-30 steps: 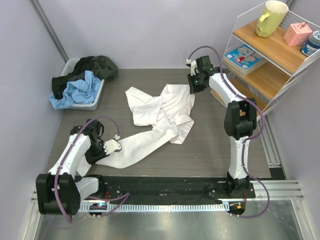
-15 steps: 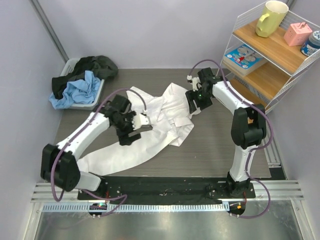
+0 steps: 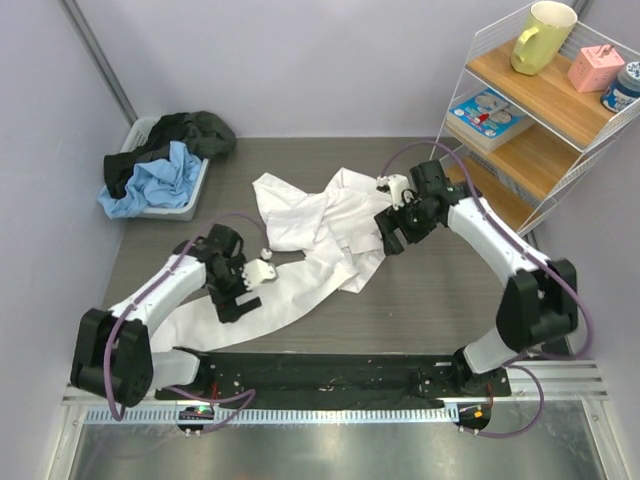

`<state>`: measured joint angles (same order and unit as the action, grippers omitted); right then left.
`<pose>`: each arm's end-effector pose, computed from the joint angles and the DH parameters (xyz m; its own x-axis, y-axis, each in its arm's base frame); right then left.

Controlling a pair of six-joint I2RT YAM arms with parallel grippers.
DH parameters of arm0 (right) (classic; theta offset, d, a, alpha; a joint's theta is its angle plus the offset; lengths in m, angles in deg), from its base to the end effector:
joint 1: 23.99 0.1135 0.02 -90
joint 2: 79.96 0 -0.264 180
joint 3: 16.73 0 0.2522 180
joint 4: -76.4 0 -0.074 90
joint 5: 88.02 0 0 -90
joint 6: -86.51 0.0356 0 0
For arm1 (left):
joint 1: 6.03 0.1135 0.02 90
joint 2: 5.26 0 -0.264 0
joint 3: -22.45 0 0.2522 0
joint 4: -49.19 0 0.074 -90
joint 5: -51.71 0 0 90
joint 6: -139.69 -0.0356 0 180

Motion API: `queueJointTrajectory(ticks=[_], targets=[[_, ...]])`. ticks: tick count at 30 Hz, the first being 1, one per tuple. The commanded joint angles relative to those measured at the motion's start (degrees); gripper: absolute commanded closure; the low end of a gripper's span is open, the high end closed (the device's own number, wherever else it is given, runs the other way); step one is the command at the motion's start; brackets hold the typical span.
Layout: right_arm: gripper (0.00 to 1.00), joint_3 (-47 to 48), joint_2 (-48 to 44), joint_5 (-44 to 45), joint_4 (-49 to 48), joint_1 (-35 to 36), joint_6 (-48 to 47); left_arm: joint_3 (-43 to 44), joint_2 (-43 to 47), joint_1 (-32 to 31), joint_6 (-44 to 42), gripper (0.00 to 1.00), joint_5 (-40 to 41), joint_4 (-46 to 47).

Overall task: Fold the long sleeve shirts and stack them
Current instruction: Flatten the shirt out

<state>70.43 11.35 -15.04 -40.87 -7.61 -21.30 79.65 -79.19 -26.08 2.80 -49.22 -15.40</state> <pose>0.3041 0.1002 0.2598 -0.7239 -0.5176 -0.4562 -0.6316 0.7632 0.1362 0.1902 -0.0766 0.1869 -0.3693 0.8978 -0.2400 0.9264 0.3762 -0.0179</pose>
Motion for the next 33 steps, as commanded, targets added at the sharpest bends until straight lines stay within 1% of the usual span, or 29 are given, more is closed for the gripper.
queueJointTrajectory(ticks=[1,2,3,4,5,6,7,9,10,11,13,14,15,19,22,23,25,26,28,29,30,31,32,33], targets=[[0.13,-9.56,-12.80,-3.47,-11.94,9.35,-6.62,0.33,5.45,11.31,-7.93,0.02,-0.66,-7.69],[0.13,-11.34,-14.13,-2.24,-16.49,11.63,-7.76,-0.02,6.16,13.18,-10.12,0.02,-0.75,-10.23],[0.13,-12.83,-15.10,-0.23,-18.19,17.57,-10.47,-0.20,6.69,16.24,-11.36,0.03,-0.84,-11.65],[0.13,-14.07,-14.67,3.70,-19.34,20.24,-12.15,-0.55,7.13,17.49,-12.33,0.03,-0.75,-12.97],[0.13,-14.08,-13.80,5.75,-20.40,23.14,-13.56,-1.25,8.09,18.64,-12.87,0.03,-0.14,-13.50],[0.13,-14.17,-12.57,7.07,-21.10,27.00,-14.88,-1.51,8.45,21.43,-13.31,0.03,0.13,-13.42],[0.13,-14.43,-10.56,10.13,-21.89,29.21,-17.94,-1.78,8.71,22.59,-14.18,0.03,0.39,-13.33],[0.13,-14.43,-8.09,13.57,-24.18,32.99,-20.94,-3.61,8.19,23.91,-14.02,0.03,3.28,-10.89],[0.14,-14.26,-5.90,14.98,-24.79,36.23,-22.18,-4.58,7.75,24.09,-13.58,0.03,4.68,-9.13],[0.14,-14.17,-5.01,16.30,-25.84,37.31,-24.28,-5.11,7.23,24.44,-13.66,0.03,6.18,-7.55],[0.14,-14.60,-3.51,16.75,-27.87,39.42,-25.43,-6.08,5.56,26.03,-13.75,0.03,6.37,-6.13],[0.14,-14.69,-2.29,19.80,-29.53,41.43,-26.48,-6.44,4.94,26.38,-13.49,0.03,6.80,-4.12],[0.14,-14.78,-1.49,20.35,-30.24,42.23,-26.84,-6.79,3.81,26.64,-13.66,0.03,7.77,-3.32],[0.14,-16.18,1.50,22.37,-33.32,45.93,-28.86,-7.49,0.64,27.08,-13.57,0.07,9.36,0.37],[0.15,-17.15,2.12,22.64,-34.03,47.95,-29.66,-6.71,-1.56,27.26,-12.96,0.21,8.74,0.64],[0.15,-17.33,1.86,22.64,-33.68,48.39,-29.75,-6.35,-2.09,27.26,-12.61,0.35,8.57,0.73],[0.15,-17.68,0.81,23.60,-32.98,49.97,-29.92,-5.91,-2.97,27.17,-12.43,0.51,7.61,0.30],[0.15,-17.68,0.54,24.04,-31.76,50.15,-29.92,-4.95,-3.15,27.26,-12.35,0.67,6.82,-0.49],[0.15,-18.21,-1.21,26.31,-30.87,50.06,-30.01,-3.11,-3.24,27.35,-11.91,0.87,3.67,-3.90],[0.15,-18.47,-2.26,27.03,-29.99,49.89,-30.27,-0.49,-3.06,27.26,-11.03,1.00,1.90,-5.23],[0.15,-18.47,-4.28,27.12,-29.29,48.93,-30.36,1.02,-2.63,27.26,-10.50,1.00,0.15,-6.72],[0.15,-17.87,-5.43,26.08,-28.50,48.31,-29.67,3.03,-2.27,27.26,-10.06,1.00,-1.79,-10.13],[0.14,-17.08,-6.22,25.20,-26.84,47.61,-28.88,4.79,-1.92,27.17,-8.32,1.00,-5.81,-11.39],[0.14,-16.02,-6.66,24.15,-25.69,46.99,-28.00,8.64,-1.92,27.17,-7.26,1.00,-7.50,-12.53]])
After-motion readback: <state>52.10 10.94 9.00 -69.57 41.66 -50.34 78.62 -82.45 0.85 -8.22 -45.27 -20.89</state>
